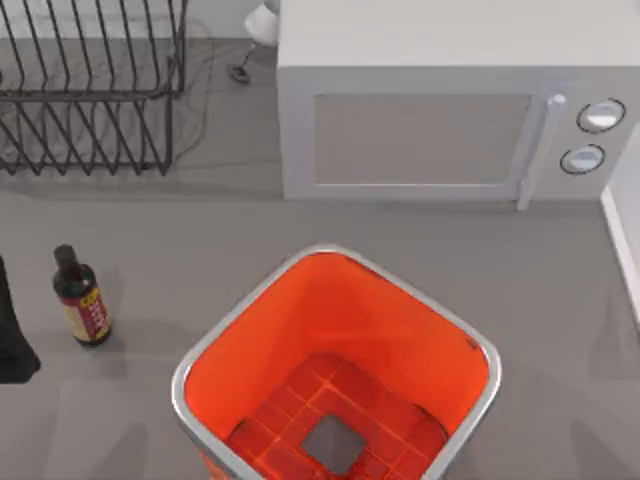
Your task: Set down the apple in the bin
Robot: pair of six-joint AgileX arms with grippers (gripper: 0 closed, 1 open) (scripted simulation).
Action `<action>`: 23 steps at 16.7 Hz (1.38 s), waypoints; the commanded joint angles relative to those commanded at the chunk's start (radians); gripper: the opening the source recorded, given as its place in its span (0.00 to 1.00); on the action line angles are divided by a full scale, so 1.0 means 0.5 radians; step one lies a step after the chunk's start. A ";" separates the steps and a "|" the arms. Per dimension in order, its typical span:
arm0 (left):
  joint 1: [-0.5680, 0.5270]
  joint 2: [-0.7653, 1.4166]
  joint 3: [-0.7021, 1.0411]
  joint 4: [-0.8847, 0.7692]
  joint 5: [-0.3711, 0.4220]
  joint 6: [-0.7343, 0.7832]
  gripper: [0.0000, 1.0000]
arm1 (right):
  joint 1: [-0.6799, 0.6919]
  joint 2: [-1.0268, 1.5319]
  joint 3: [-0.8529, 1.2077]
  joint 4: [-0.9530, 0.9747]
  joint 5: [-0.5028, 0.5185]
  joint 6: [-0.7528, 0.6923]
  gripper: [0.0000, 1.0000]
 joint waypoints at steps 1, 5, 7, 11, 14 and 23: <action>0.000 0.000 0.000 0.000 0.000 0.000 1.00 | 0.000 0.000 0.000 0.000 0.000 0.000 1.00; 0.025 0.126 0.113 -0.085 0.007 0.008 1.00 | 0.000 0.000 0.000 0.000 0.000 0.000 1.00; 0.058 0.314 0.283 -0.198 0.017 0.022 1.00 | 0.000 0.000 0.000 0.000 0.000 0.000 1.00; 0.146 0.929 0.833 -0.530 0.046 0.072 1.00 | 0.000 0.000 0.000 0.000 0.000 0.000 1.00; 0.222 1.593 1.347 -0.832 0.068 0.121 1.00 | 0.000 0.000 0.000 0.000 0.000 0.000 1.00; 0.451 3.493 2.607 -1.722 0.091 0.253 1.00 | 0.000 0.000 0.000 0.000 0.000 0.000 1.00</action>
